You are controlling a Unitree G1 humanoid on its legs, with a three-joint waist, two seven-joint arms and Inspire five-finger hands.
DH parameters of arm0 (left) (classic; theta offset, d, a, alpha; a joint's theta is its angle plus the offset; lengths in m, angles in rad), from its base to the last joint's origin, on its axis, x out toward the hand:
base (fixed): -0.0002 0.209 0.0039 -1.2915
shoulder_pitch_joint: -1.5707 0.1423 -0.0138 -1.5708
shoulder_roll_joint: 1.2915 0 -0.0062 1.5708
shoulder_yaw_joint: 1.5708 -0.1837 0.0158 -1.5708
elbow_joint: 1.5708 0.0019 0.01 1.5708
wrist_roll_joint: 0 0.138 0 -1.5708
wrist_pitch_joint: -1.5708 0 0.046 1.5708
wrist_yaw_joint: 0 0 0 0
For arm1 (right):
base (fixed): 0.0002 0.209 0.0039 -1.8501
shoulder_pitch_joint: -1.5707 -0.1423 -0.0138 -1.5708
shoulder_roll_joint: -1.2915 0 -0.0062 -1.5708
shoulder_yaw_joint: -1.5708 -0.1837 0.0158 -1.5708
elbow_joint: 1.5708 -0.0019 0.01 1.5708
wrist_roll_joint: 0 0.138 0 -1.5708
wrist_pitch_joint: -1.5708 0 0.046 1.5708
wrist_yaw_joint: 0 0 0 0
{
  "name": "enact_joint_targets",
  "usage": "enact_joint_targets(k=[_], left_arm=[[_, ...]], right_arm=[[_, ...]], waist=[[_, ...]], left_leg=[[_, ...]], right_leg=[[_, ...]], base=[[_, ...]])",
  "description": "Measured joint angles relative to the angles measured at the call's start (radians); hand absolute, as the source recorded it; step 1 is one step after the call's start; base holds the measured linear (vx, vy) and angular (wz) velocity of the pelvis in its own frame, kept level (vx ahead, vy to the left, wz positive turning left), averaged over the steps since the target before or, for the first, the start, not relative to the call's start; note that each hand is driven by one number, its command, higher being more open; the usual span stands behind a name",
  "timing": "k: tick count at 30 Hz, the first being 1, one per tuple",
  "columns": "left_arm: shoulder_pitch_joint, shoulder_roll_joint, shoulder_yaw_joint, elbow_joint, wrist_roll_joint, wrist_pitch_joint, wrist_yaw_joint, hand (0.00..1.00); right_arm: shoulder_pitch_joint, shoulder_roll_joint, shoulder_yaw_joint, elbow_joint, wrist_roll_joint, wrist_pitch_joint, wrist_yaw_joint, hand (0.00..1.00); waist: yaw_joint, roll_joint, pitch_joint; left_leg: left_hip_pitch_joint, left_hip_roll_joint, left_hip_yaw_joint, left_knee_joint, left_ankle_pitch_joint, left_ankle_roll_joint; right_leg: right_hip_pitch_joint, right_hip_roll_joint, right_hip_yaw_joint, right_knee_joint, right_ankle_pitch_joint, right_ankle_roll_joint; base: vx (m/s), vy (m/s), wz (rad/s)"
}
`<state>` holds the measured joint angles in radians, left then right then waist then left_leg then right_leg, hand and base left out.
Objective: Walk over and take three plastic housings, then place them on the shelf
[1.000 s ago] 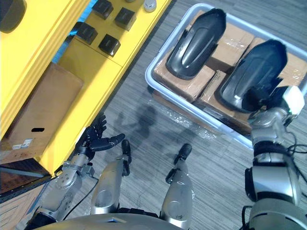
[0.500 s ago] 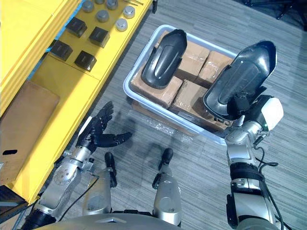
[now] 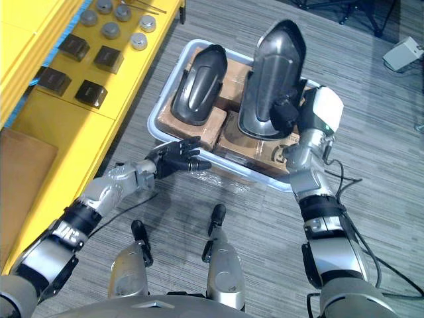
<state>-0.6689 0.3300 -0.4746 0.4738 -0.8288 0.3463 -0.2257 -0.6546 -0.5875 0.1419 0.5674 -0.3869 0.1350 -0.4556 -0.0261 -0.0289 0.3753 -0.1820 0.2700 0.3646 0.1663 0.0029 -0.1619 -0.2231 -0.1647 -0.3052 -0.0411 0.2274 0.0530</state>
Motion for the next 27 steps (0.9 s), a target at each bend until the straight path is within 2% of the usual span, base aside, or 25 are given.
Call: enact_joint_targets(k=[3,7,11,14,17,20,21,27], left_arm=[[-0.069,-0.037,-0.001,0.023,-0.119,0.005,0.015,1.00],[-0.111,-0.092,0.000,0.028,-0.205,-0.068,0.018,1.00],[-0.112,-0.098,0.001,0.040,-0.268,-0.087,0.027,1.00],[-0.111,-0.098,0.001,0.049,-0.270,-0.089,0.027,1.00],[-0.109,-0.097,0.000,0.071,-0.273,-0.106,0.036,1.00],[-0.107,-0.097,0.000,0.074,-0.268,-0.114,0.060,1.00],[-0.105,-0.097,0.000,0.074,-0.266,-0.119,0.072,0.00],[-0.104,-0.097,0.001,0.084,-0.215,-0.168,0.189,0.00]], right_arm=[[-0.010,0.000,0.057,-0.037,-0.006,-0.041,0.011,0.00],[-0.009,0.007,0.119,-0.055,-0.044,-0.097,0.041,0.00],[0.000,0.017,0.122,-0.055,-0.077,-0.124,0.040,0.00],[0.011,0.026,0.125,-0.055,-0.079,-0.143,0.040,0.00],[0.024,0.051,0.143,-0.055,-0.080,-0.153,0.039,0.00],[0.049,0.059,0.160,-0.055,-0.080,-0.189,0.028,0.00],[0.056,0.065,0.164,-0.055,-0.080,-0.196,0.024,0.00],[0.103,0.113,0.182,-0.055,-0.117,-0.238,0.006,0.00]], waist=[[-0.007,-0.001,0.001],[-0.007,-0.002,0.001],[-0.010,-0.002,0.001],[-0.010,-0.005,0.002],[-0.016,-0.018,0.005],[-0.020,-0.031,0.003],[-0.021,-0.035,0.003],[-0.031,-0.042,0.004]], left_leg=[[0.018,0.000,0.025,-0.013,0.000,0.000],[0.033,0.002,0.045,-0.015,-0.003,-0.004],[0.036,0.003,0.050,-0.015,-0.003,-0.004],[0.038,0.003,0.050,-0.015,-0.003,-0.005],[0.052,0.003,0.053,-0.018,-0.003,-0.005],[0.052,0.002,0.053,-0.019,-0.003,-0.005],[0.052,0.002,0.053,-0.020,-0.003,-0.005],[0.052,0.001,0.049,-0.020,-0.003,-0.004]], right_leg=[[-0.004,0.002,0.021,0.001,0.000,0.000],[-0.003,0.006,0.041,0.001,0.000,0.000],[-0.003,0.008,0.046,0.001,0.000,0.000],[-0.001,0.009,0.048,0.002,-0.001,0.000],[0.009,0.011,0.053,0.002,-0.001,-0.001],[0.009,0.011,0.053,0.001,-0.002,-0.001],[0.009,0.011,0.053,0.001,-0.002,-0.001],[0.013,0.012,0.051,-0.006,-0.002,-0.001]], base=[[0.04,0.033,-0.19],[0.01,0.023,-0.13],[-0.01,0.009,-0.04],[0.00,0.006,-0.01],[0.00,0.012,-0.03],[0.00,0.000,0.00],[0.00,0.000,0.00],[0.00,0.000,0.00]])
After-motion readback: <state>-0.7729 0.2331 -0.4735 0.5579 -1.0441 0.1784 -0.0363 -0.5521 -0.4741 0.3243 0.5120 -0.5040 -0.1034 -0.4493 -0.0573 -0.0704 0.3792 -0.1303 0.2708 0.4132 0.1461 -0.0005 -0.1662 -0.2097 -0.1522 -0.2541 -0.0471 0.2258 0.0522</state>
